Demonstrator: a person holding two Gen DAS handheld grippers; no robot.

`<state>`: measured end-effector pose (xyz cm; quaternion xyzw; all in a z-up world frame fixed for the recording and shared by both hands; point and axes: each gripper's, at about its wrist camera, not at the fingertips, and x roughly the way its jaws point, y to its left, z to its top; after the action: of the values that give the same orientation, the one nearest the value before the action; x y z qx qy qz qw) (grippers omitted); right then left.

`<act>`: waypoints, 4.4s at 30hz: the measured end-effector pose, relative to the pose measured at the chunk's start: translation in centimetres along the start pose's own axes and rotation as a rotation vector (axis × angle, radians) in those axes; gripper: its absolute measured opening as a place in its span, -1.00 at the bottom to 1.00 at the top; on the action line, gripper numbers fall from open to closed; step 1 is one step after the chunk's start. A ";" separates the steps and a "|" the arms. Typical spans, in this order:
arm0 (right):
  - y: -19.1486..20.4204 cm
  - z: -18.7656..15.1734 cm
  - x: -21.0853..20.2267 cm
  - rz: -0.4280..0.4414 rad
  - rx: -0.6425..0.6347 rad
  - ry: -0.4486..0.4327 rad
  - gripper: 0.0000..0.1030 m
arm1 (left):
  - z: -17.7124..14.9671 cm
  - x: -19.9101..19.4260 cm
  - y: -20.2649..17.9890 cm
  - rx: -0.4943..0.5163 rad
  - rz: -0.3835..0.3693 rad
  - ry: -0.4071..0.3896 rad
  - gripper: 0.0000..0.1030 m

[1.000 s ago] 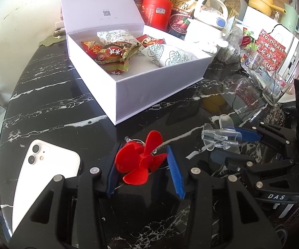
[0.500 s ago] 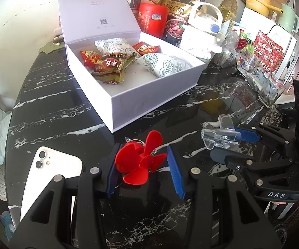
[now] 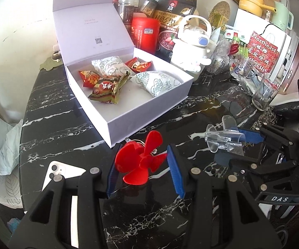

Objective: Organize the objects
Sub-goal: 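Carry the pinwheel with left gripper while right gripper carries the plastic piece toward the box, then lower the pinwheel with left gripper while right gripper lowers the plastic piece into the box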

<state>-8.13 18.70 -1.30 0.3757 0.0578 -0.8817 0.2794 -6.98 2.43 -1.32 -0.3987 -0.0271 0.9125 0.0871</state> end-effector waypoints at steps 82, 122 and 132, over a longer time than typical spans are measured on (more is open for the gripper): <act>-5.2 19.4 5.0 0.036 -0.098 -0.151 0.07 | 18.9 6.5 5.3 -0.003 0.080 -0.113 -0.18; -7.3 20.3 19.0 0.124 -0.078 0.052 0.07 | 18.4 17.4 9.4 -0.044 0.124 0.102 -0.18; -7.6 19.6 20.8 0.130 -0.069 0.117 0.08 | 18.2 18.3 9.6 -0.043 0.149 0.122 -0.17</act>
<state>-36.26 9.62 -2.63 0.4198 0.0801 -0.8357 0.3450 -33.83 -3.34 -3.29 -0.4561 -0.0119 0.8897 0.0120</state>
